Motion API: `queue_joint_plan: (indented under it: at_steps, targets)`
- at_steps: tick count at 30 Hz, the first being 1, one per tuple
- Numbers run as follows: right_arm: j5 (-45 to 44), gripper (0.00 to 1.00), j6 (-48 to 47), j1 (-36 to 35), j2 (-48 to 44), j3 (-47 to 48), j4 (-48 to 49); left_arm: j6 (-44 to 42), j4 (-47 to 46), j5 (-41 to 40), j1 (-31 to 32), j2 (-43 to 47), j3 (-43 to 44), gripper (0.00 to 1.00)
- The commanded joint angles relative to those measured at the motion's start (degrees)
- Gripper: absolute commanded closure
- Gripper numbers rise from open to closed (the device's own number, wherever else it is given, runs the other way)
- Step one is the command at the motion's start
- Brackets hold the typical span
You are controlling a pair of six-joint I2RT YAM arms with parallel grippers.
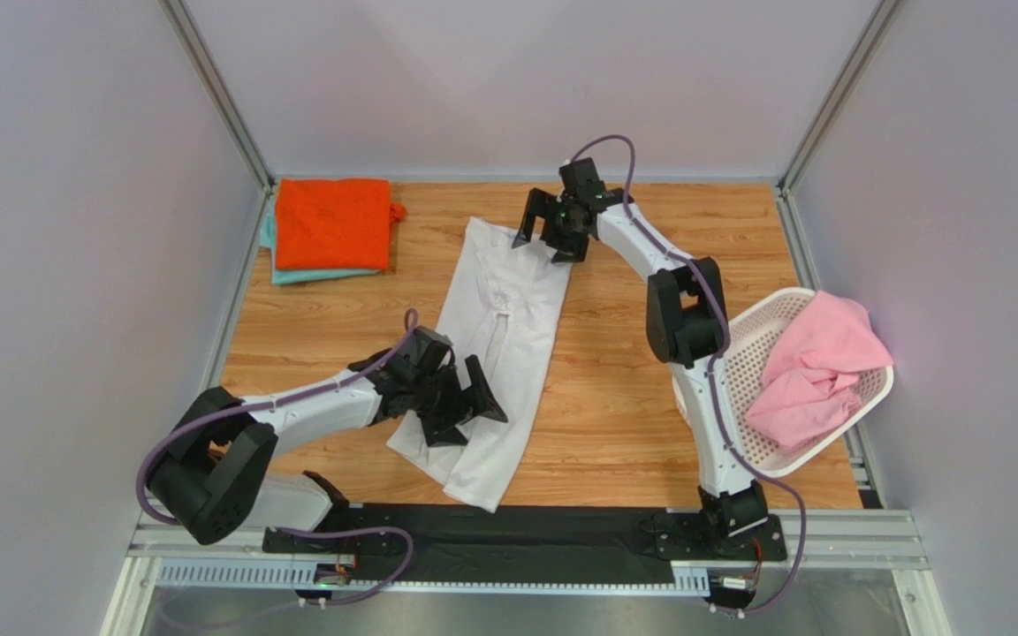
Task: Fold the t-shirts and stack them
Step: Fold the tshirt
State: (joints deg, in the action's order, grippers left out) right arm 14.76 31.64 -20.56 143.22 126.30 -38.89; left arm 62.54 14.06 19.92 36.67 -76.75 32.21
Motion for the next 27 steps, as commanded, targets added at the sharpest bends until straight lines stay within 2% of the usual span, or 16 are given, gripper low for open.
queue_joint_plan:
  at_steps: [1,5,9,13,16,17,21,27]
  targets:
    - [5.18,0.00,1.58,-1.59,5.13,2.20,4.49,5.92,-2.98,-5.06,4.71,-0.77,-2.23,0.00]
    - [10.27,0.00,4.13,-1.59,7.60,3.42,9.97,8.55,-4.40,-7.88,8.94,-2.78,0.56,0.00]
    - [9.41,0.00,4.05,-1.59,8.92,4.92,12.26,11.36,-4.40,-9.98,12.19,-6.12,3.21,0.00]
    - [9.75,0.00,3.26,-1.59,8.22,5.63,12.53,11.02,1.29,-14.37,15.01,-5.96,9.17,0.00]
    - [9.85,0.00,1.33,-1.59,5.06,4.31,11.48,10.14,14.62,-22.18,17.65,-2.98,16.72,0.00]
    - [9.15,0.00,0.63,-1.59,4.10,3.96,10.86,10.14,16.50,-25.08,18.35,-0.88,17.53,0.00]
    - [9.05,0.00,-2.63,-1.59,-1.96,2.46,8.66,9.62,20.56,-28.44,20.46,4.58,18.60,0.00]
    - [7.39,0.00,-8.16,-2.82,-9.08,-0.52,4.71,8.04,24.25,-32.84,20.46,10.65,15.17,0.00]
